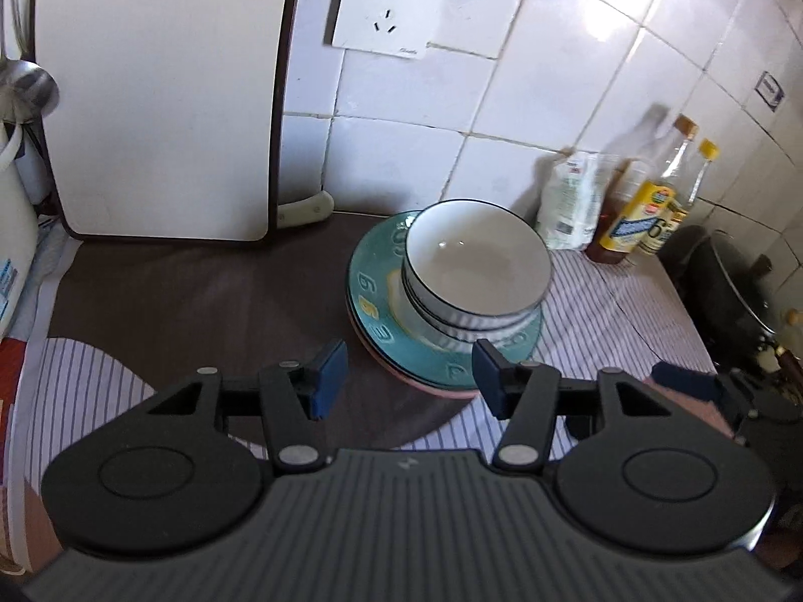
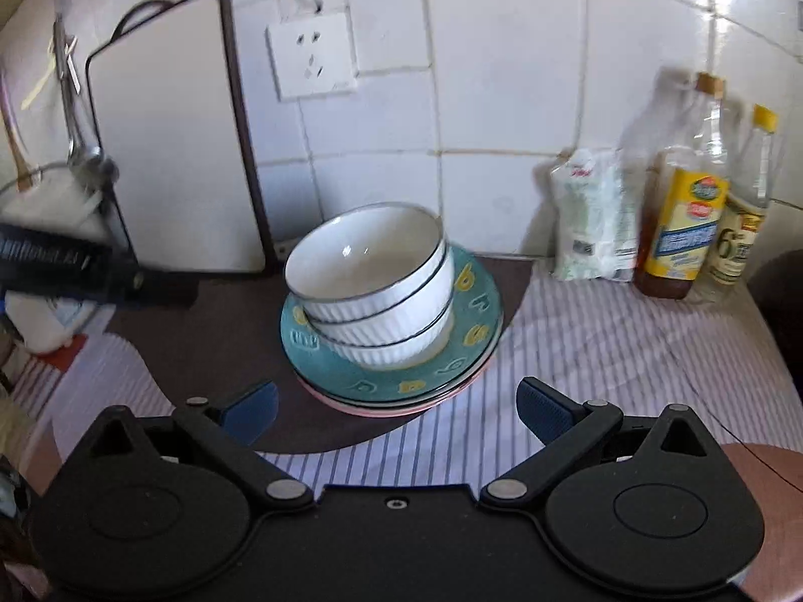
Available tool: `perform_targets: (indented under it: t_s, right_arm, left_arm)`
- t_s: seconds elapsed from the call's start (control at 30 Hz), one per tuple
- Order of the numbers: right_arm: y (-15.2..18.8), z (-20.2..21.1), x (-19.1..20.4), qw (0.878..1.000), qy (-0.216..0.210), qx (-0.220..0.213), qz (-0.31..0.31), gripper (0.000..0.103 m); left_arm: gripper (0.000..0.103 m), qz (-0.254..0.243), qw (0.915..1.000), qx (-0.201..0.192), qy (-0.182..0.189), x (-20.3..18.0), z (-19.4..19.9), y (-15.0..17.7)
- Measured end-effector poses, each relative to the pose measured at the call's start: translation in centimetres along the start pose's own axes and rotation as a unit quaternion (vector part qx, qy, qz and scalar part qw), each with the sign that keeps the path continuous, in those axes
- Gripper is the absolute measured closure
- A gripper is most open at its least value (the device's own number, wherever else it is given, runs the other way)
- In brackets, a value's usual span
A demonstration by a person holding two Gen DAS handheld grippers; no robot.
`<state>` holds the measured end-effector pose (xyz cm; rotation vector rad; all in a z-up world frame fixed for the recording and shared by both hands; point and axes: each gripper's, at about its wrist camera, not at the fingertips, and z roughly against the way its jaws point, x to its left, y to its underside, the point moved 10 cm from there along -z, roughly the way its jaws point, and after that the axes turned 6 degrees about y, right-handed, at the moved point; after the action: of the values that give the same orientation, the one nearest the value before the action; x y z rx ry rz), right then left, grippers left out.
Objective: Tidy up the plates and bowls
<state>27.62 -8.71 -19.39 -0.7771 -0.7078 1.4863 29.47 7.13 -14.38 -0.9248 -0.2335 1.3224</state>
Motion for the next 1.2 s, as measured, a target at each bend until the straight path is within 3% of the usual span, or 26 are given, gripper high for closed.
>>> perform_targets:
  t_s: [0.07,0.2,0.27,0.43,0.57,0.87,1.07,1.2]
  right_arm:
    - [0.0,1.2,-0.5,1.0,0.025,-0.001,-0.017,0.0]
    - [0.5,2.6,-1.9,0.993,0.115,0.007,-0.028,0.0]
    - [0.8,3.3,-2.2,0.991,0.131,0.004,-0.028,0.0]
    - [1.1,5.2,-2.0,0.993,0.118,0.003,-0.024,0.0]
    - [0.5,7.6,-2.1,0.992,0.123,-0.025,-0.011,0.0]
    - [0.6,10.7,-4.9,0.991,0.113,-0.025,-0.075,0.0]
    - [0.2,13.5,-5.1,0.988,0.144,-0.047,-0.021,0.0]
    - [0.6,14.8,-4.9,0.987,0.152,-0.046,-0.014,0.0]
  left_arm:
    - [0.049,0.002,1.0,0.003,-0.005,-0.3,0.8,0.4]
    - [0.047,-0.002,0.9999,0.004,-0.016,-0.9,2.4,1.1]
    - [0.045,-0.005,0.9999,0.007,-0.012,-1.4,3.2,1.2]
    - [0.041,-0.011,0.9999,0.002,-0.011,-2.3,5.1,1.5]
    - [0.036,-0.013,0.9997,0.0,-0.019,-2.9,6.4,2.1]
    - [0.022,-0.024,0.9981,-0.013,-0.056,-3.9,8.8,3.7]
    - [0.014,-0.028,0.9949,-0.04,-0.089,-4.1,10.7,4.0]
    - [0.013,-0.034,0.9954,-0.043,-0.079,-4.8,11.7,4.8]
